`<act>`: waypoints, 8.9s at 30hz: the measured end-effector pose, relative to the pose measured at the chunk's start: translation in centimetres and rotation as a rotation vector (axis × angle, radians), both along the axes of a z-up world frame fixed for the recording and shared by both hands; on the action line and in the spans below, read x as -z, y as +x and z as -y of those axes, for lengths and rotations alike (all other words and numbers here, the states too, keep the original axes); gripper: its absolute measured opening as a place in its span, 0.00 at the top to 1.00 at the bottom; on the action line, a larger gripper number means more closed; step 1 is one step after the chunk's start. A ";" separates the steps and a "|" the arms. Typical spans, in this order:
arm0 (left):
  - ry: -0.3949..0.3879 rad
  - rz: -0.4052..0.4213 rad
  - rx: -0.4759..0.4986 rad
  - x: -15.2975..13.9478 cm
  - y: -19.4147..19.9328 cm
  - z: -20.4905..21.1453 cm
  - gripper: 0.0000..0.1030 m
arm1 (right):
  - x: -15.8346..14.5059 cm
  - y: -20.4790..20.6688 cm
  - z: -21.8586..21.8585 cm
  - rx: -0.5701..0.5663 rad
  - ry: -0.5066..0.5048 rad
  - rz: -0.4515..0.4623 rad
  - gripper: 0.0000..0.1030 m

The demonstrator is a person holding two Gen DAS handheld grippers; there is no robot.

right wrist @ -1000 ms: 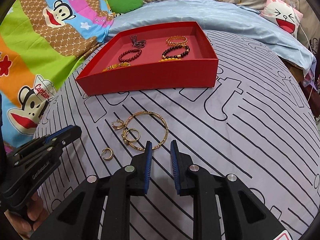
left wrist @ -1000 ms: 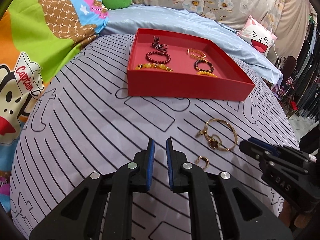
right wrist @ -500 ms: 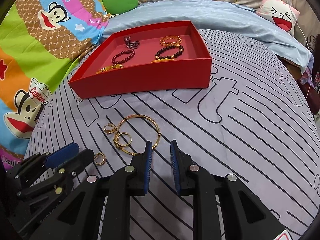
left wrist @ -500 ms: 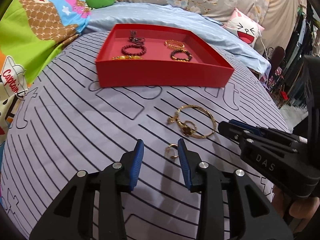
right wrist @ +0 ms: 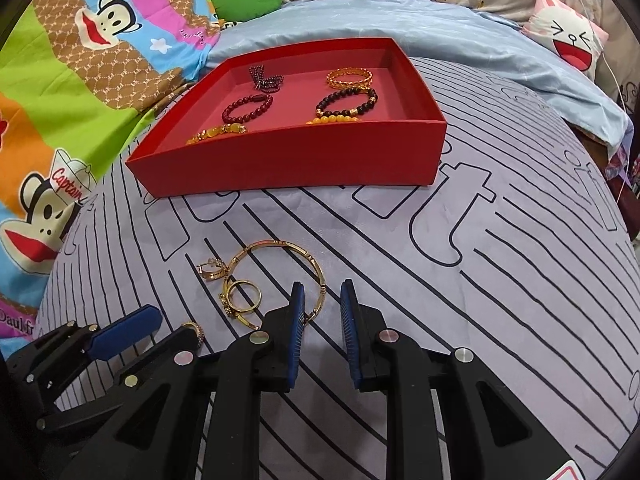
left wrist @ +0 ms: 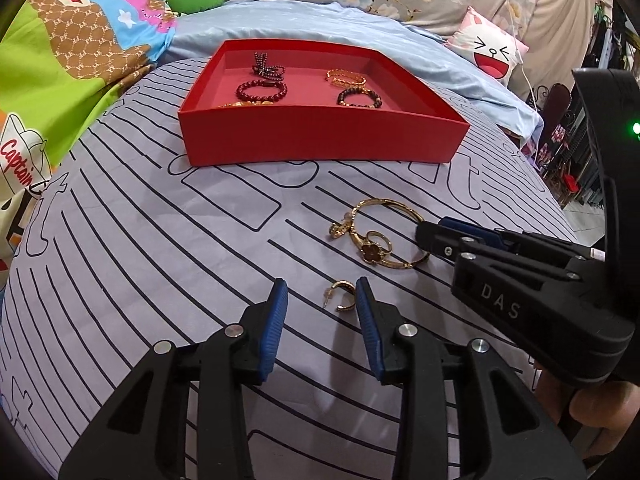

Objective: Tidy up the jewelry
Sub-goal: 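Grasp a small gold hoop with the left tool while the right tool grasps the gold bangle, then carry the hoop and bangle into the red tray and open both tools, then withdraw both tools from the tray toward the remaining gold rings, then grasp a gold ring with the left tool while the right tool grasps another gold ring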

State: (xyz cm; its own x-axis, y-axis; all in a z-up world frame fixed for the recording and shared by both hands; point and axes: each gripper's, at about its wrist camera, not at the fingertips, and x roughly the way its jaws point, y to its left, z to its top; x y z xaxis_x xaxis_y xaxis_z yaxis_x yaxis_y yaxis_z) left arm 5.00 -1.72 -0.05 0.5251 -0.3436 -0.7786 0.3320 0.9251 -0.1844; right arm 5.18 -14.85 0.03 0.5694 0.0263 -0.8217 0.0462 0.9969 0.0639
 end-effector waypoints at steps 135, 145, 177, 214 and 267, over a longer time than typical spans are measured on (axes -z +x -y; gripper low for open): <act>-0.037 0.091 -0.022 -8.0 19.2 -1.0 0.93 | -5.9 22.0 -0.8 -0.126 0.006 0.014 0.42; -0.043 0.066 -0.009 -6.4 21.5 -0.3 0.94 | -4.1 23.3 -0.9 -0.113 -0.007 -0.025 0.41; -0.056 0.084 -0.010 -8.3 16.5 0.1 0.93 | -7.7 13.7 0.6 -0.085 -0.036 0.079 0.41; 0.113 0.041 -0.180 -2.4 1.3 -6.7 0.43 | -0.3 -2.8 -7.3 -0.189 -0.030 -0.016 0.62; 0.027 -0.001 0.000 -0.1 3.5 2.9 0.73 | -0.6 -3.7 3.1 0.057 0.042 0.010 0.87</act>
